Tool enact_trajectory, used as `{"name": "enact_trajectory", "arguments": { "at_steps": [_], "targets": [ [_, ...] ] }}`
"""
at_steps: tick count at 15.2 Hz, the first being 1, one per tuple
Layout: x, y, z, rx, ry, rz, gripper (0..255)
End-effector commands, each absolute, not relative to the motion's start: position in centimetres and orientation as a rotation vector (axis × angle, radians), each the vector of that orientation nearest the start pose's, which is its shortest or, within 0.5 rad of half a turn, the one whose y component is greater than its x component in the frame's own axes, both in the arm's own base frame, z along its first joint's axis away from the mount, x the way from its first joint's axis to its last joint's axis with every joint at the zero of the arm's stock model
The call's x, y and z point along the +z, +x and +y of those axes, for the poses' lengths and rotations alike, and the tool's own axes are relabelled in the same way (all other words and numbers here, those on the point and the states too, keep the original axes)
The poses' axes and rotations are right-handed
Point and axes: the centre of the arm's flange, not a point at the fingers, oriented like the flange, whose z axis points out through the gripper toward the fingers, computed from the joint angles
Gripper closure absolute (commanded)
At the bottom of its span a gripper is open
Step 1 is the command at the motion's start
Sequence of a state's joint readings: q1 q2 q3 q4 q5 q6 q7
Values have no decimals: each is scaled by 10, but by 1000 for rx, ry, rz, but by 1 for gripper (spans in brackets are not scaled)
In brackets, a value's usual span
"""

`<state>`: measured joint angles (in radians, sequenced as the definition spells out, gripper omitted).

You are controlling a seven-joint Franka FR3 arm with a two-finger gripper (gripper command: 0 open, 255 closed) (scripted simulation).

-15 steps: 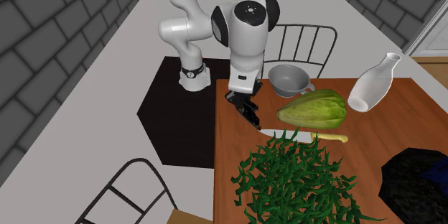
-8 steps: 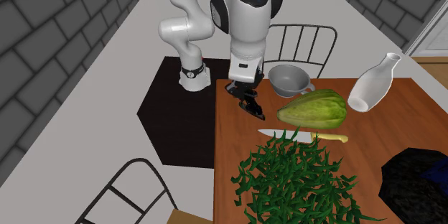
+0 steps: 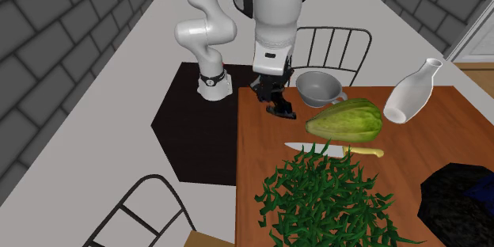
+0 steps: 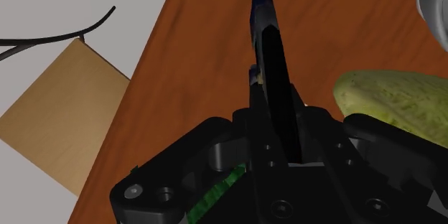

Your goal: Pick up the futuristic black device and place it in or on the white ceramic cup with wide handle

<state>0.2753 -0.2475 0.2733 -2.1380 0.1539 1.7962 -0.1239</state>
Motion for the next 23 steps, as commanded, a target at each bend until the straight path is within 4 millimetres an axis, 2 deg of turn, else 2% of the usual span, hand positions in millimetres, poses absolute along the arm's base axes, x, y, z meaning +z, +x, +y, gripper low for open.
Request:
{"name": "enact_trajectory", "arguments": {
  "at_steps": [1,9,10,11,18,19,23],
  "targets": [
    [505,392,264,179,-2931,-937,255],
    [514,314,334,179,-2931,-937,255],
    [513,323,324,179,-2931,-939,255],
    [513,323,324,179,-2931,-939,0],
    [578,352,395,82,-3132,-986,0],
    [578,352,395,82,-3132,-986,0],
    [557,352,392,82,-3132,-986,0]
  ]
}}
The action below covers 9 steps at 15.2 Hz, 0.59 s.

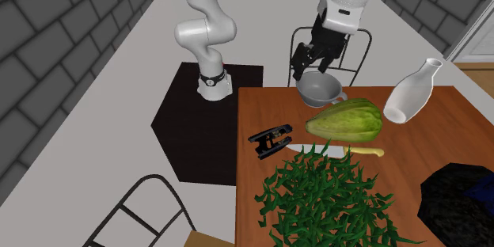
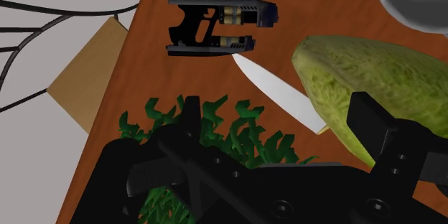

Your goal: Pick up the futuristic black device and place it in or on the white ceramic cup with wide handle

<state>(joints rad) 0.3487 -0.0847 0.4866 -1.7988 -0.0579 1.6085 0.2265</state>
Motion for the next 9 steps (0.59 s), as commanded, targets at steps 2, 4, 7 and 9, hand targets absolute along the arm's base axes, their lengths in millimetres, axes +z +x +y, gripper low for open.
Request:
{"name": "enact_trajectory", "arguments": {
  "at_steps": [2,4,7,9],
  "targets": [
    [546,352,390,82,-3132,-986,0],
    [538,351,389,82,-3132,-986,0],
    [538,351,389,82,-3132,-986,0],
    [538,351,389,82,-3132,-986,0]
  ]
}}
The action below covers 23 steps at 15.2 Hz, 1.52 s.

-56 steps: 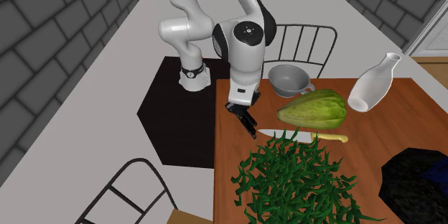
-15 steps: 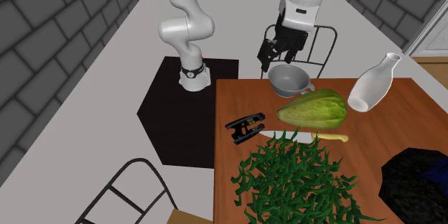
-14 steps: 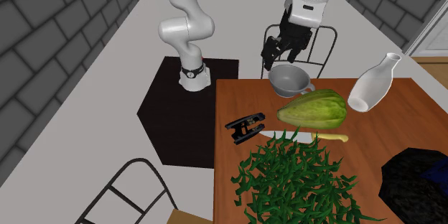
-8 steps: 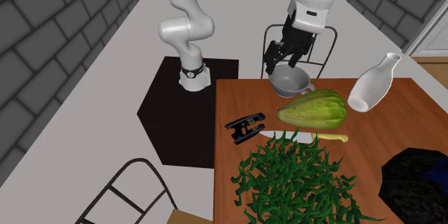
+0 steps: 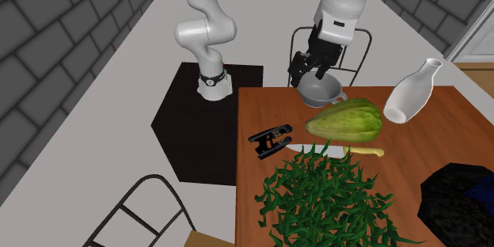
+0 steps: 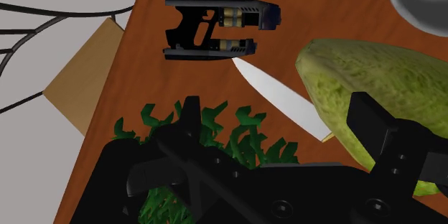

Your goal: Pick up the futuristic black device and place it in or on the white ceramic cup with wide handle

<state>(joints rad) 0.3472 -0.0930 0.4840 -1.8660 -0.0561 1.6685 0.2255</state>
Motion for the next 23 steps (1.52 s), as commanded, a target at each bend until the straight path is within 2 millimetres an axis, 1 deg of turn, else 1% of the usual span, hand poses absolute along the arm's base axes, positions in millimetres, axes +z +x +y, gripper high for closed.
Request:
{"name": "enact_trajectory", "arguments": {
  "at_steps": [1,2,3,12,13,15,18,20,23],
  "targets": [
    [538,351,389,82,-3132,-986,0],
    [538,351,389,82,-3132,-986,0],
    [538,351,389,82,-3132,-986,255],
    [538,351,389,82,-3132,-986,255],
    [538,351,389,82,-3132,-986,0],
    [514,340,380,51,-3016,-1281,0],
    [477,326,363,4,-2788,-1696,0],
    [453,320,350,-28,-2603,-1951,0],
    [416,316,330,-74,-2281,-2293,0]
  ]
}}
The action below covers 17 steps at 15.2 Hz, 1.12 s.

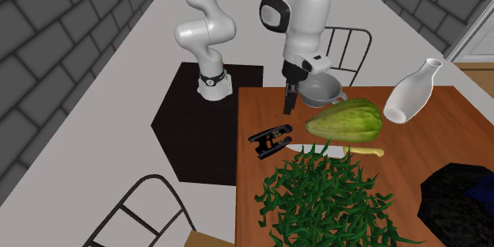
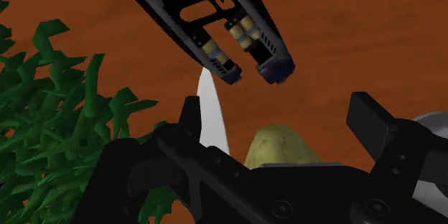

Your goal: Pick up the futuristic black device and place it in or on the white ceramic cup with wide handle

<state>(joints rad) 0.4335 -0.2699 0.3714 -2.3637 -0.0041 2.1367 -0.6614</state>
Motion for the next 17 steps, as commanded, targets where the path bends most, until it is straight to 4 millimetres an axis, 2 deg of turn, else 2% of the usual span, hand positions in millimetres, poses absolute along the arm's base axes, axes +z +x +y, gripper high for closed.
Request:
{"name": "enact_trajectory", "arguments": {
  "at_steps": [1,6,7,14,17],
  "targets": [
    [403,316,323,-89,-2164,-2395,0],
    [340,324,292,-158,-1511,-2809,0],
    [339,324,292,-159,-1504,-2813,0],
    [300,328,295,-159,-1504,-2813,0],
    [300,328,295,-159,-1504,-2813,0]
  ]
}}
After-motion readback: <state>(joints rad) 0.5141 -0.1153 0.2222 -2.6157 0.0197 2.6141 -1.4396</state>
